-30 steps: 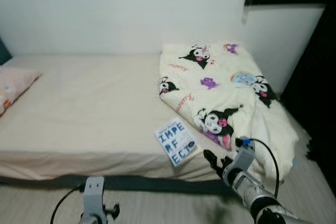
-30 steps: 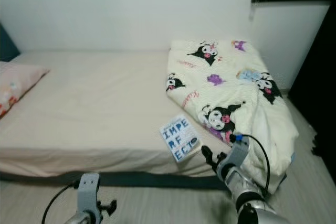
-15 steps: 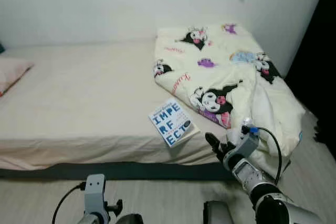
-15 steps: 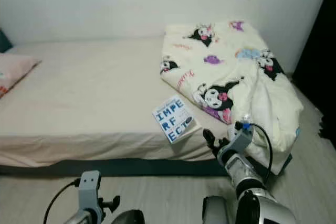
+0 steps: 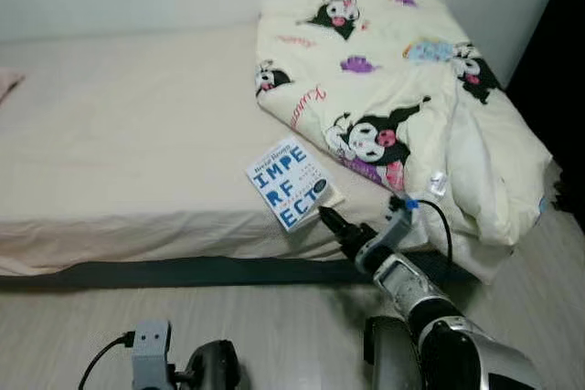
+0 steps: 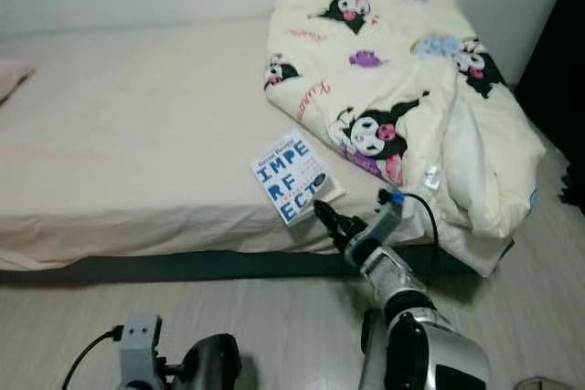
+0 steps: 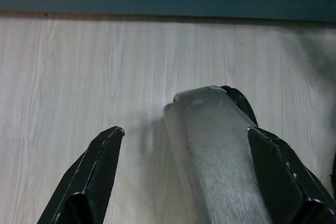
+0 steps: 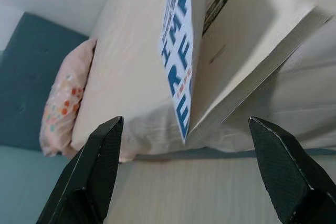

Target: Clean up the room

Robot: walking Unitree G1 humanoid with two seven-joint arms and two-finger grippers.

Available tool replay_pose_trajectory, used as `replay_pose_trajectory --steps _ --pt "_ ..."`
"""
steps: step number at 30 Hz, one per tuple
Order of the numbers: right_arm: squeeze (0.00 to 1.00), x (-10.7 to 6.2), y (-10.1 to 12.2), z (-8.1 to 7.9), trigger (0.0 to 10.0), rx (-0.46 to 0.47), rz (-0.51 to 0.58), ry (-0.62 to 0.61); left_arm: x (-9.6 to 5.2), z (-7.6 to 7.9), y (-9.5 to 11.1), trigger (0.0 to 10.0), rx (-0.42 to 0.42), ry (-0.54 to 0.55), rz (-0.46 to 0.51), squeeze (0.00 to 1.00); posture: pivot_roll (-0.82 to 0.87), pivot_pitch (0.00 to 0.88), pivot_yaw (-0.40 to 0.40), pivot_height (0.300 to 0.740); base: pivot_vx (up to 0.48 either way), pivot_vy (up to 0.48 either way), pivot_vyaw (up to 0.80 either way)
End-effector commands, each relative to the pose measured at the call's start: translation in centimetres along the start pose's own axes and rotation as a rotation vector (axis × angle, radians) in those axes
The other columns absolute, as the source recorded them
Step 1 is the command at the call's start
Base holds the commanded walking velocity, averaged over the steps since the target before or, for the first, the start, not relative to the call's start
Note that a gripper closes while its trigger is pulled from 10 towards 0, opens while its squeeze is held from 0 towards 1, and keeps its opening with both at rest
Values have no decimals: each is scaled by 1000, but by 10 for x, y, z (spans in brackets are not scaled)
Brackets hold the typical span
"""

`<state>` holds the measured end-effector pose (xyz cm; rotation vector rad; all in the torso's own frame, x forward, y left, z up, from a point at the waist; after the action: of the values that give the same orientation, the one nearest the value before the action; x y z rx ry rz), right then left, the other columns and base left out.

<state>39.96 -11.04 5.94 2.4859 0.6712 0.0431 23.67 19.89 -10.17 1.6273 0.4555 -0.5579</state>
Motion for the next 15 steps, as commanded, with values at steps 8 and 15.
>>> replay_pose_trajectory --steps 8,15 --pt "0 12 -8 -13 10000 19 -22 4 -27 3 -46 10000 27 -40 -85 0 67 337 107 455 0 0 0" --pt "0 24 2 -35 10000 36 7 63 -41 -7 -48 10000 25 -16 -32 0 118 398 105 425 0 0 0"
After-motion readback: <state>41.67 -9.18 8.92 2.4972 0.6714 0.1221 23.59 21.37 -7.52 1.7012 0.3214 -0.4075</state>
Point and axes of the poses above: a point about 5 cm out from each wrist's last joint towards the gripper, its own x axis pointing out of the wrist towards the gripper, its own y axis along the axis of the wrist's last joint, z = x × y, the point moved 6 cm from there along x, pointing out of the wrist towards the gripper, and after that the axes turned 12 degrees about x, right-handed, at the moved point
